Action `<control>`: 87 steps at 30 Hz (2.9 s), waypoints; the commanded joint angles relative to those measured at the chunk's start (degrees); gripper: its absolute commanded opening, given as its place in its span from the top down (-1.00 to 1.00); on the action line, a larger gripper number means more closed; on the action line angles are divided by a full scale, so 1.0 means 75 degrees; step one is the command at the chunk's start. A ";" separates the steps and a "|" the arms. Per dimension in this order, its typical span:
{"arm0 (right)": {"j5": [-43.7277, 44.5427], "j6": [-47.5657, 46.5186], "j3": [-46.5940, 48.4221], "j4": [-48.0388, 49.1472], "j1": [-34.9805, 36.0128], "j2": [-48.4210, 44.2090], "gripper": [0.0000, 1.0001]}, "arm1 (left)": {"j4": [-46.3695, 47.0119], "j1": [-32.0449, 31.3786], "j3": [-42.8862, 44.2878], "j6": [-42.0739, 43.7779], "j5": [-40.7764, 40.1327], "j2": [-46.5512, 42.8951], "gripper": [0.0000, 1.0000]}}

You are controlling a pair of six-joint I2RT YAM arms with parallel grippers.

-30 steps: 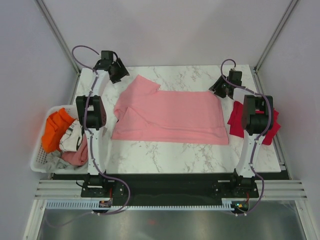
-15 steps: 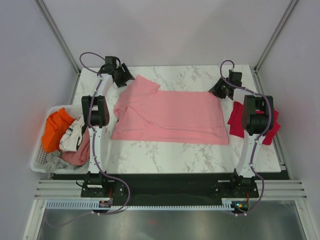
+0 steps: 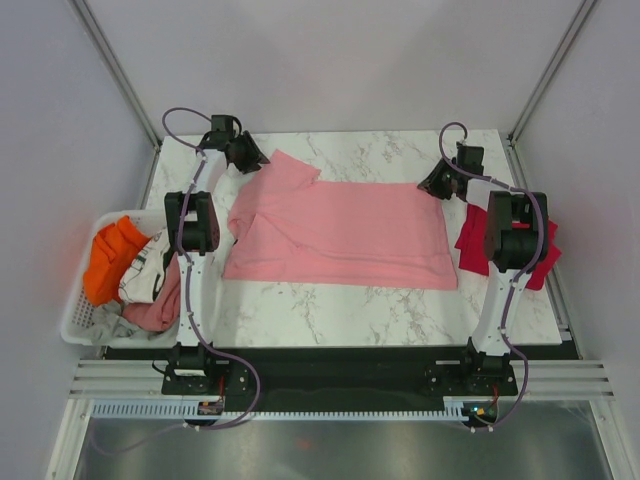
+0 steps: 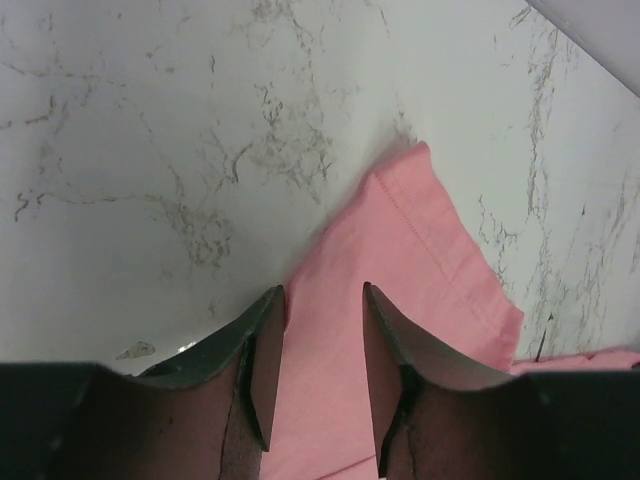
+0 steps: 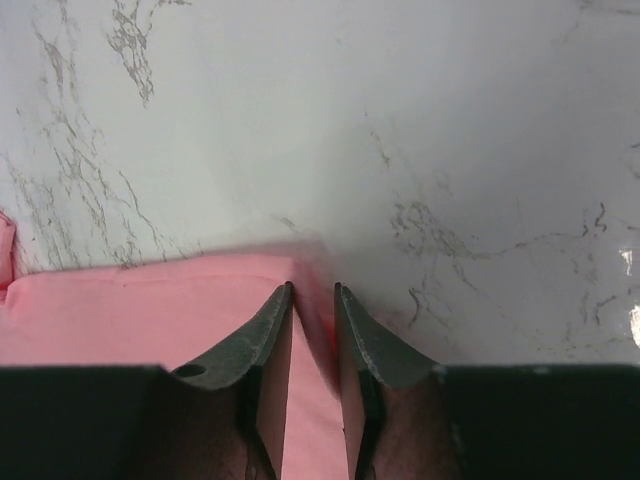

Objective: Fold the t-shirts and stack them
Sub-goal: Fold the tshirt

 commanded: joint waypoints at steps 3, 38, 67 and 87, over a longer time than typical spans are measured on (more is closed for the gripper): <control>0.0241 -0.0314 -0.0212 -0.0518 0.0019 -0.0215 0.53 | -0.0125 -0.0005 0.0167 -0.0086 0.0321 0.0199 0.20; 0.0627 -0.0583 0.0046 -0.0787 0.0019 -0.1023 1.00 | 0.2418 0.0042 -0.3945 0.0406 0.0603 -0.3093 0.96; 0.1260 -0.0970 -0.0844 -0.1327 0.0242 -0.2030 1.00 | 0.4164 0.0089 -0.7753 0.0734 0.0440 -0.6339 0.96; 0.2151 -0.0607 -0.3058 -0.1011 0.0383 -0.4058 1.00 | 0.5148 0.0077 -1.0742 0.0770 -0.0908 -0.8659 0.96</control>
